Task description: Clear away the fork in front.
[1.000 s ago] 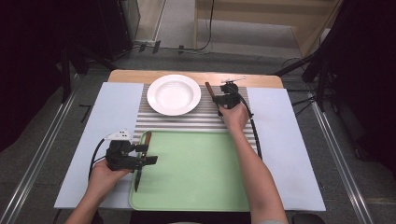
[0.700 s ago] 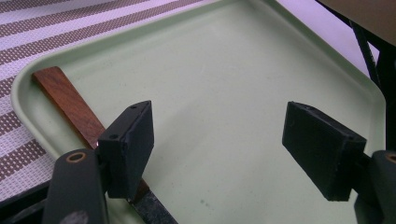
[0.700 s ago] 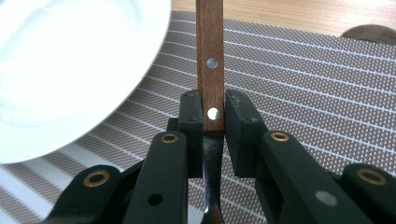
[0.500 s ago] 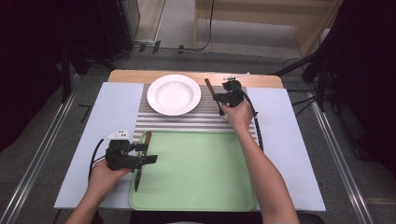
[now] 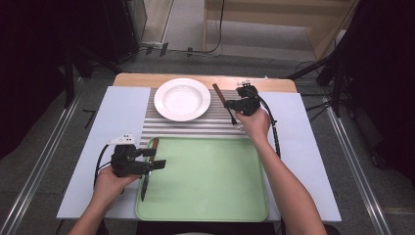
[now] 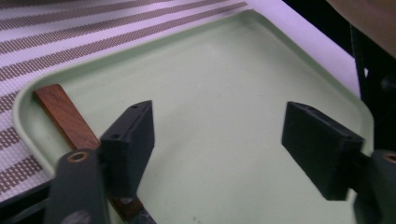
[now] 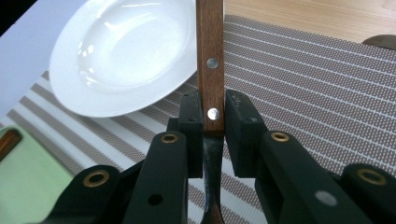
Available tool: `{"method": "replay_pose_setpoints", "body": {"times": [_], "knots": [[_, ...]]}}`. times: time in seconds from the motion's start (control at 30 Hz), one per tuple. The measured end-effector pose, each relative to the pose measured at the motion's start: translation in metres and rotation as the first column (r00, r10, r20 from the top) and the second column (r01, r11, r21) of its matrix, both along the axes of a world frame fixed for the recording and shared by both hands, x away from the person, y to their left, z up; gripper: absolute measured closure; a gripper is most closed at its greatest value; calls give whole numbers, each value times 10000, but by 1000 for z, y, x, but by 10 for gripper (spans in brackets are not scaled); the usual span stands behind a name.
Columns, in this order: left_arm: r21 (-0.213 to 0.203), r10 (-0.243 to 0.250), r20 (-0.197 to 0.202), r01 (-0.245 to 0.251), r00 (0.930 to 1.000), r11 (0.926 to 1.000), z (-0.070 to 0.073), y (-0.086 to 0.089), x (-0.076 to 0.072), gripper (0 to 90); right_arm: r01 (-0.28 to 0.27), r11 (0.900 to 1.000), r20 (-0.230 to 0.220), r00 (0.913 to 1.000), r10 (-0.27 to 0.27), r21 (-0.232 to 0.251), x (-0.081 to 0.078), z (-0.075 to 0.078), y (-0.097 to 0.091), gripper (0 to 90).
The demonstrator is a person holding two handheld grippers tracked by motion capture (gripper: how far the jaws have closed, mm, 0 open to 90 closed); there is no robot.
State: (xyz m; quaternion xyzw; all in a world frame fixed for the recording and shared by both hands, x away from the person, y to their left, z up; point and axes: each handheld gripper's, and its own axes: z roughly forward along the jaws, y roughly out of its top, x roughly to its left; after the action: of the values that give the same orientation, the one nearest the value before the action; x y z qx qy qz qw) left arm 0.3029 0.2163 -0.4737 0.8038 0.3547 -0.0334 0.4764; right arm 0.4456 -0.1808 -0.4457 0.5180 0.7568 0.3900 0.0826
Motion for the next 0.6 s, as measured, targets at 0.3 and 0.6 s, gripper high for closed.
{"method": "replay_pose_setpoints", "body": {"times": [0.3,0.6], "knots": [[51,-75,387,73,9992,10000,12,-9,5,273,-422,9988,132,9990,419,244,-23,6,0,764],[37,367,523,-370,9980,9993,18,-12,19,268,-1042,9935,299,9942,1028,463,-48,6,10,764]]}}
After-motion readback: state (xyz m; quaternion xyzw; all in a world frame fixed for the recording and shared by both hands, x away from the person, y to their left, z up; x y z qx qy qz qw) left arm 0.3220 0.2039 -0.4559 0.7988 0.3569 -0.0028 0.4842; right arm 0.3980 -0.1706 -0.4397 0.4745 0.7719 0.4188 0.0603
